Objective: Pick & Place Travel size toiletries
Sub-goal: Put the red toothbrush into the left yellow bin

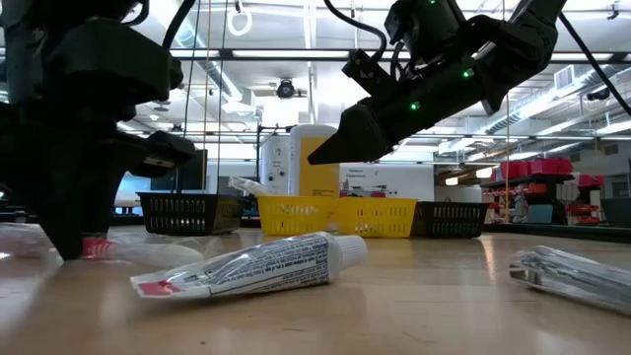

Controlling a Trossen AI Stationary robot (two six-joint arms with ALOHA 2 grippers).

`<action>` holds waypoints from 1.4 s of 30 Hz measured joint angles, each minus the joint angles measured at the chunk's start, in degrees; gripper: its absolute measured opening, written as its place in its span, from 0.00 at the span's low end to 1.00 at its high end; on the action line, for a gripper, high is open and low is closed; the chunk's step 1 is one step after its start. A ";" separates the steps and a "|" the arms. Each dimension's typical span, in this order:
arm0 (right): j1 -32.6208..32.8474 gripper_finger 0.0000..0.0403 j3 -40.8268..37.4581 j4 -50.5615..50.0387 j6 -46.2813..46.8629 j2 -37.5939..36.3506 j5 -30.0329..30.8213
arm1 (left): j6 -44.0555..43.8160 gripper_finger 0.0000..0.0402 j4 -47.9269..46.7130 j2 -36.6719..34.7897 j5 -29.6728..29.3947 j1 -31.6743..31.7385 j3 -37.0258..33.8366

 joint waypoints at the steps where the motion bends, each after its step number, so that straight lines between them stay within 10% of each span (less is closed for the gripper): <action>1: -0.02 0.46 0.00 0.01 0.00 0.00 0.00 | 0.01 0.06 -0.65 0.09 -0.29 0.04 0.62; 14: -0.08 0.46 0.00 -4.10 1.49 0.00 0.04 | -2.27 0.06 -21.79 0.02 -2.60 5.30 16.72; 29: 7.25 0.43 0.00 -18.42 10.08 -2.25 0.46 | -11.94 0.08 -40.85 -0.07 -20.70 19.24 29.14; 42: 7.91 0.42 0.00 -23.23 13.14 -2.25 0.47 | -21.50 0.10 -28.74 0.07 -4.55 38.88 29.16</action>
